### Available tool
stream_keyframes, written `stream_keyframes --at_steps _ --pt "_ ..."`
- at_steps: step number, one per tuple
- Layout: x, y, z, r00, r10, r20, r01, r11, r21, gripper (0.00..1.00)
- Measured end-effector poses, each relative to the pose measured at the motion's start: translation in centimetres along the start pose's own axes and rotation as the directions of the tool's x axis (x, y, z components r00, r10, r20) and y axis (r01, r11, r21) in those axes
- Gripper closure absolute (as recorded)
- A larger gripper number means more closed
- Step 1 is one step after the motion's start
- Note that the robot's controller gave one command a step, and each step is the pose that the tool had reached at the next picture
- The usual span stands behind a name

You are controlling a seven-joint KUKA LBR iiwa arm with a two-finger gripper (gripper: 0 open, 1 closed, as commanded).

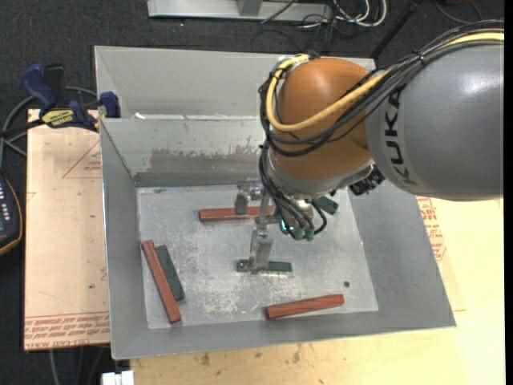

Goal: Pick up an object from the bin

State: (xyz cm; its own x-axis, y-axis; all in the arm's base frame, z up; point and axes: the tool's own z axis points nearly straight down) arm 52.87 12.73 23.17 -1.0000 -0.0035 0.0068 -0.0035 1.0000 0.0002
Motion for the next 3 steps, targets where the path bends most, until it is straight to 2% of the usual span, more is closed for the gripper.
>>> stream_keyframes --at_steps 1,2,3 --pt "-4.6 -0.6 13.6 0.984 0.176 0.001 -0.176 0.984 0.000 0.00" --pt "-12.1 -4.7 15.4 0.989 0.144 0.015 -0.144 0.990 -0.001 0.00" --pt "-11.8 -4.4 15.4 0.990 0.141 0.009 -0.141 0.990 -0.002 1.00"
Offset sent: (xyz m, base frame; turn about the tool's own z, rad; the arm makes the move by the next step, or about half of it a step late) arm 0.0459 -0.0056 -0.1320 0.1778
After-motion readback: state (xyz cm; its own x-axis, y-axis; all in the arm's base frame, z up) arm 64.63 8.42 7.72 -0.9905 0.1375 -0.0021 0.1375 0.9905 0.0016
